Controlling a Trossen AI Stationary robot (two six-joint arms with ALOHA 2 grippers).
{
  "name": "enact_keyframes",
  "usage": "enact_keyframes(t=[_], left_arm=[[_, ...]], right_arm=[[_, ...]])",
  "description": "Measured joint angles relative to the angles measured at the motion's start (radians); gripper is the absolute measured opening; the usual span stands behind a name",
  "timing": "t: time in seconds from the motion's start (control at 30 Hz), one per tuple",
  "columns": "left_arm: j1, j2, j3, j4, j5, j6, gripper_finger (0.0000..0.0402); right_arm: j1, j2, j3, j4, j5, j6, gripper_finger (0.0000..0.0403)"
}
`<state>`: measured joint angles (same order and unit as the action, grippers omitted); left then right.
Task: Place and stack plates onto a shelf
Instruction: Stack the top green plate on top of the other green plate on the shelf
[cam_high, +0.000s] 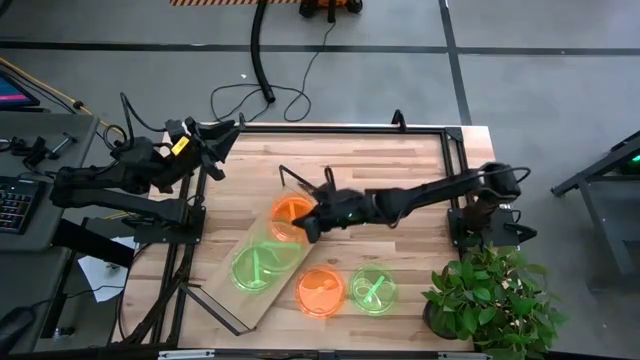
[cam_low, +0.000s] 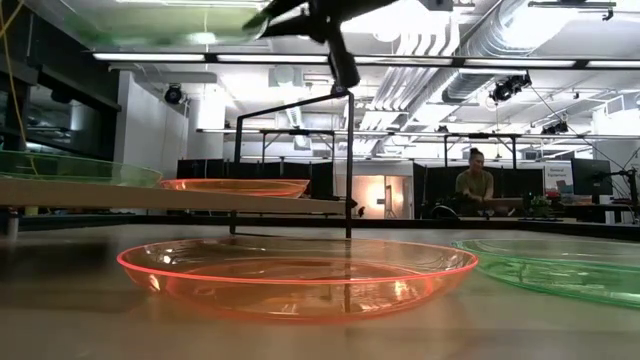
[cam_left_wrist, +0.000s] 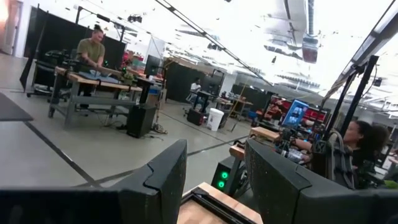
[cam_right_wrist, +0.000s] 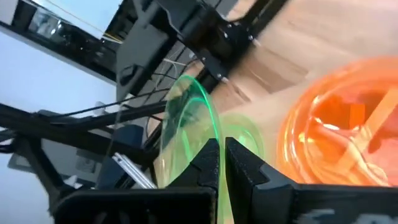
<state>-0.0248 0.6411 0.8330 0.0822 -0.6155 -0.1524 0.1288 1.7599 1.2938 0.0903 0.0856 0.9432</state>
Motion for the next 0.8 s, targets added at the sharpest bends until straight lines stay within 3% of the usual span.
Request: enact_keyframes(t=[0.6, 0.8], left_arm=[[0.0, 0.0, 0.0, -0.001, 0.001, -0.002, 0.0154], [0.0, 0.0, 0.0, -0.002, 0.001, -0.002, 0.0154]], right_arm=[[0.086, 0.215, 0.004, 0.197, 0.073, 0.192, 0.0], [0.097, 0.311, 0.173, 0.123, 0.079, 0.174, 0.0]])
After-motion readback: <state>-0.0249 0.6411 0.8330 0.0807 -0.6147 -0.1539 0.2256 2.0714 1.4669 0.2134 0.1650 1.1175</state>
